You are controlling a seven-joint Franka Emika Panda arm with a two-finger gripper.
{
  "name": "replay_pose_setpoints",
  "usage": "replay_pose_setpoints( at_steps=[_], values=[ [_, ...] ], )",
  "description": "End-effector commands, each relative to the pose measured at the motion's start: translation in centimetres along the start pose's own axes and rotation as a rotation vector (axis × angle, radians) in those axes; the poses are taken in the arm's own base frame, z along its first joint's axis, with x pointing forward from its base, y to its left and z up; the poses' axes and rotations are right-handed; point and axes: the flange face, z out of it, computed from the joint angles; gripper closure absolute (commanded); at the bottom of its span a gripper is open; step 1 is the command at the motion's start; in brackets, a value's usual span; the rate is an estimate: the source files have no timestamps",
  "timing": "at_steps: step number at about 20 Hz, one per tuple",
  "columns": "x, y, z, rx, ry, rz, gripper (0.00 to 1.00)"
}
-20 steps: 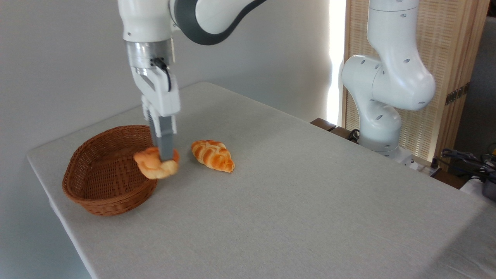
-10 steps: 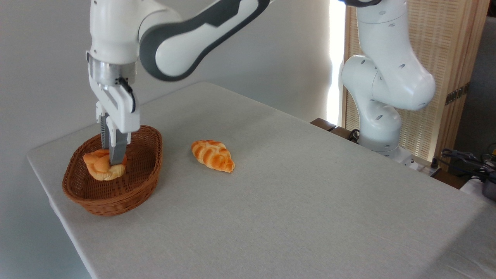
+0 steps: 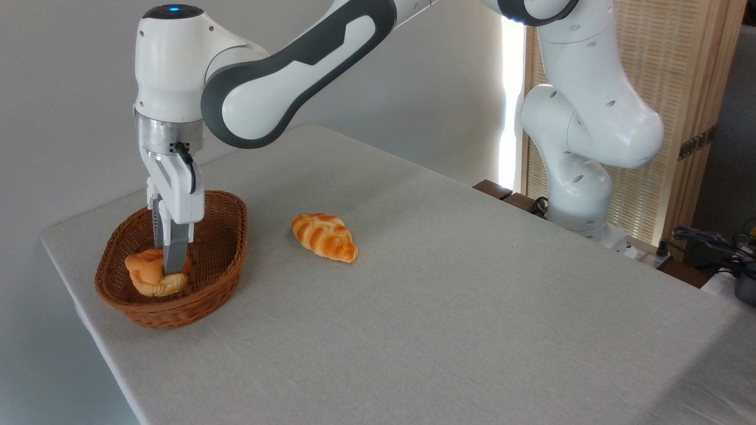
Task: Put bread into the basket
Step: 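Lower the bun into the basket and open the gripper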
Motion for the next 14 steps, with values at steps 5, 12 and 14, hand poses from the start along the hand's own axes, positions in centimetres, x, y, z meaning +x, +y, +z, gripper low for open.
replay_pose_setpoints(
  at_steps=[5,12,14],
  values=[
    [0.4,0.0,-0.3,0.015,0.009,0.003,0.0],
    [0.5,-0.3,-1.3,0.029,0.016,-0.004,0.0],
    [0.1,-0.9,-3.4,0.05,0.013,-0.015,0.0]
  ],
)
